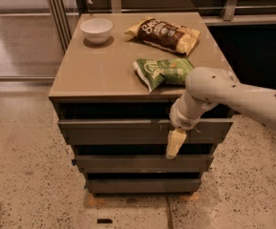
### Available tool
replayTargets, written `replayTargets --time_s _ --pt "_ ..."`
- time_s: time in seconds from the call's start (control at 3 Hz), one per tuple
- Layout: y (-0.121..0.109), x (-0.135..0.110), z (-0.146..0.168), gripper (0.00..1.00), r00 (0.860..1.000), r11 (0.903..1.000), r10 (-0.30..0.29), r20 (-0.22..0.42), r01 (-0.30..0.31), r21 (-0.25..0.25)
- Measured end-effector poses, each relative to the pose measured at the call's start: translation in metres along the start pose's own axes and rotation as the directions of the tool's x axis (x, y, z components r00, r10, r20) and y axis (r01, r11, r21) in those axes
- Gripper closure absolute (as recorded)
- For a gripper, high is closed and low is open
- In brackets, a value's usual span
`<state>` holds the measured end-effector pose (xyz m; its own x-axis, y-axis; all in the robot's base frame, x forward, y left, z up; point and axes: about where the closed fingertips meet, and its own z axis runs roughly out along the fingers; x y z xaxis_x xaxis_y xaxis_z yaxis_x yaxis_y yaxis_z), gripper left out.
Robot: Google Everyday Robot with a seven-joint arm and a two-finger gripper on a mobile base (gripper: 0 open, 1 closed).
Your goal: Open top drawer
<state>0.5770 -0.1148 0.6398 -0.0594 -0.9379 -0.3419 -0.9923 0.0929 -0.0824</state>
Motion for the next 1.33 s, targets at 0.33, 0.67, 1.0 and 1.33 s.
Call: replayTargets --time_s 0.33,0.67,1.0,1.33 --pt "0.002 0.001 0.000 0.00 1.000 1.0000 0.000 0.000 0.000 -0.001" --pt "0.006 0.007 0.000 0.00 0.999 0.9983 0.035 -0.019 -0.036 -0.046" --pt "0.017 0.013 -0.001 0.00 0.997 0.9930 0.070 -0.037 -0.073 -0.093" --pt "0.029 0.019 -0.005 0.00 0.994 0.9876 0.096 -0.047 -0.101 -0.120"
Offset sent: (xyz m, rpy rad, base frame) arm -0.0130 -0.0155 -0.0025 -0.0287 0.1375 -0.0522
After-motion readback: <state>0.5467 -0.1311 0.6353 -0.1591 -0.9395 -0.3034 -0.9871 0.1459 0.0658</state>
